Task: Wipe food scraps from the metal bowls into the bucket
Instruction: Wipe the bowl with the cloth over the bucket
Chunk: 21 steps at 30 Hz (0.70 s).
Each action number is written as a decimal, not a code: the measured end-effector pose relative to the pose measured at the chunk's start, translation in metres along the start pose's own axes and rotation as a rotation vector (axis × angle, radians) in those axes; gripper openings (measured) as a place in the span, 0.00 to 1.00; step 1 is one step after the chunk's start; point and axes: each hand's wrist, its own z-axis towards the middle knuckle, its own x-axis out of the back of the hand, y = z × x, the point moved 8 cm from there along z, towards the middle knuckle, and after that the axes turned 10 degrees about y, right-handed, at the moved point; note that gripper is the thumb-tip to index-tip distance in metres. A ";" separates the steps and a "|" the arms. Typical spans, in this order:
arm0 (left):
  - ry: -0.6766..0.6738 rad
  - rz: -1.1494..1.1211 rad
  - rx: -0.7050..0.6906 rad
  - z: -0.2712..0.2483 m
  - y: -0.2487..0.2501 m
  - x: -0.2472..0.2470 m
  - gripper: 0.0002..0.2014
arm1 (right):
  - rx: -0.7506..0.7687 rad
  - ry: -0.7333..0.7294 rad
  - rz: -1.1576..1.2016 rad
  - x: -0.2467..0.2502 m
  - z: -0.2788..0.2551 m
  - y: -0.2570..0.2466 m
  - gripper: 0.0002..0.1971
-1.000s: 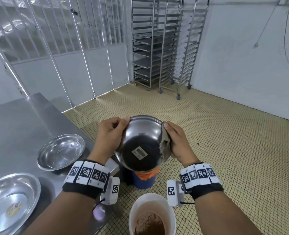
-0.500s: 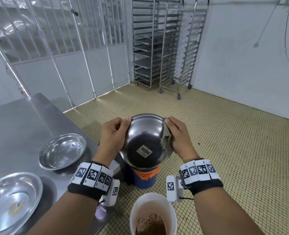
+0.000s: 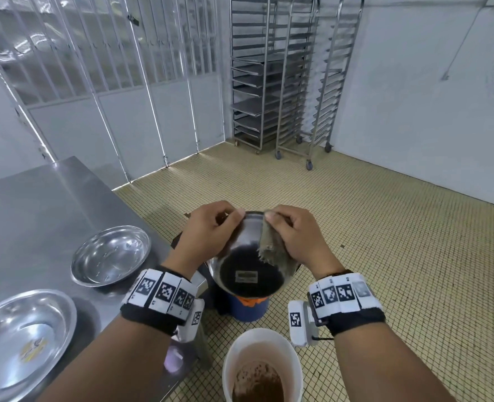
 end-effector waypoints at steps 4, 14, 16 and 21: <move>0.071 -0.179 0.137 0.003 -0.005 0.009 0.16 | -0.009 0.083 0.099 0.001 -0.002 0.001 0.15; 0.199 -0.244 0.221 -0.005 -0.014 0.014 0.20 | -0.010 0.105 0.131 0.010 0.009 0.005 0.15; 0.269 -0.312 0.297 -0.003 -0.024 0.018 0.23 | -0.116 0.149 0.301 0.012 0.005 0.017 0.15; 0.267 -0.303 0.285 -0.006 -0.030 0.020 0.24 | -0.240 0.194 0.496 0.013 -0.004 0.037 0.18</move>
